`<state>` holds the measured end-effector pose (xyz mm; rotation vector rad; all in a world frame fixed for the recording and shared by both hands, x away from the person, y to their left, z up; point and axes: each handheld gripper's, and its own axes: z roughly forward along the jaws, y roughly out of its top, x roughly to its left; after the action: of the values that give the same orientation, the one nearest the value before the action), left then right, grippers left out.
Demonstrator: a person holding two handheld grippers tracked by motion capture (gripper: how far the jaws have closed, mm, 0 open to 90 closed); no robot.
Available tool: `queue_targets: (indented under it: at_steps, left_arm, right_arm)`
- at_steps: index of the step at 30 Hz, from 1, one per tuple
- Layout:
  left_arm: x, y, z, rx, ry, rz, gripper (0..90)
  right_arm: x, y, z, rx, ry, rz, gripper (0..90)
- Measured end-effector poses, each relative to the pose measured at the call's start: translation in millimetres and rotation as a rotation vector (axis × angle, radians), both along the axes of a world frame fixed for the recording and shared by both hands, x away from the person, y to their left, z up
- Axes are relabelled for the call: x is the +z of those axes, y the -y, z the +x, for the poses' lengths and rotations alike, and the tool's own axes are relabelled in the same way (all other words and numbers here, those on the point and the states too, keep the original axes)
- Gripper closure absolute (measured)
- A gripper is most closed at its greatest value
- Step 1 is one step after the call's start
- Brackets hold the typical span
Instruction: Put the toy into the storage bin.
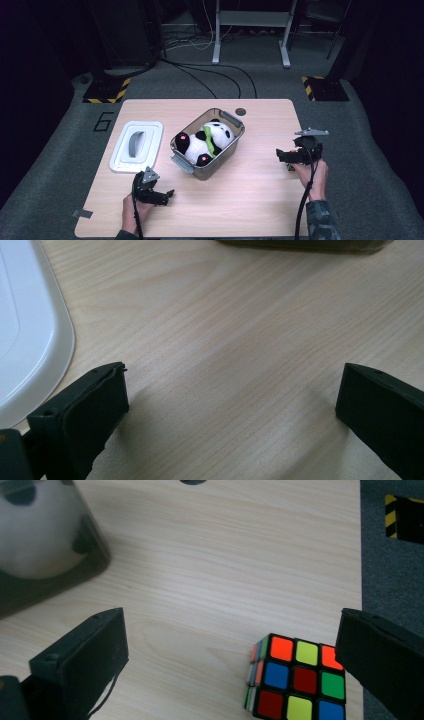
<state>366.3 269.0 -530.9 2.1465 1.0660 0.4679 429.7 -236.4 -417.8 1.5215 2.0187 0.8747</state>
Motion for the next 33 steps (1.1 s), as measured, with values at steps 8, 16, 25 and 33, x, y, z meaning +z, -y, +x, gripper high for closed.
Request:
queue_targets:
  at_steps: [8,16,25,33]
  left_arm:
    - [0.0,0.0,0.0,0.0,0.0,0.0,0.1]
    - [-0.1,0.2,-0.2,0.001,-0.003,-0.003,0.0]
    - [-0.1,0.1,-0.1,0.001,0.0,-0.001,0.0]
    - [0.0,0.0,0.0,0.0,0.0,0.0,0.1]
  right_arm:
    - [-19.0,15.8,2.7,-0.071,-0.032,-0.016,0.0]
    - [-35.2,27.6,5.2,-0.105,-0.063,-0.015,0.0]
    - [-51.0,33.5,9.5,-0.131,-0.095,-0.013,0.0]
    - [-58.4,36.1,13.5,-0.139,-0.112,-0.001,0.0]
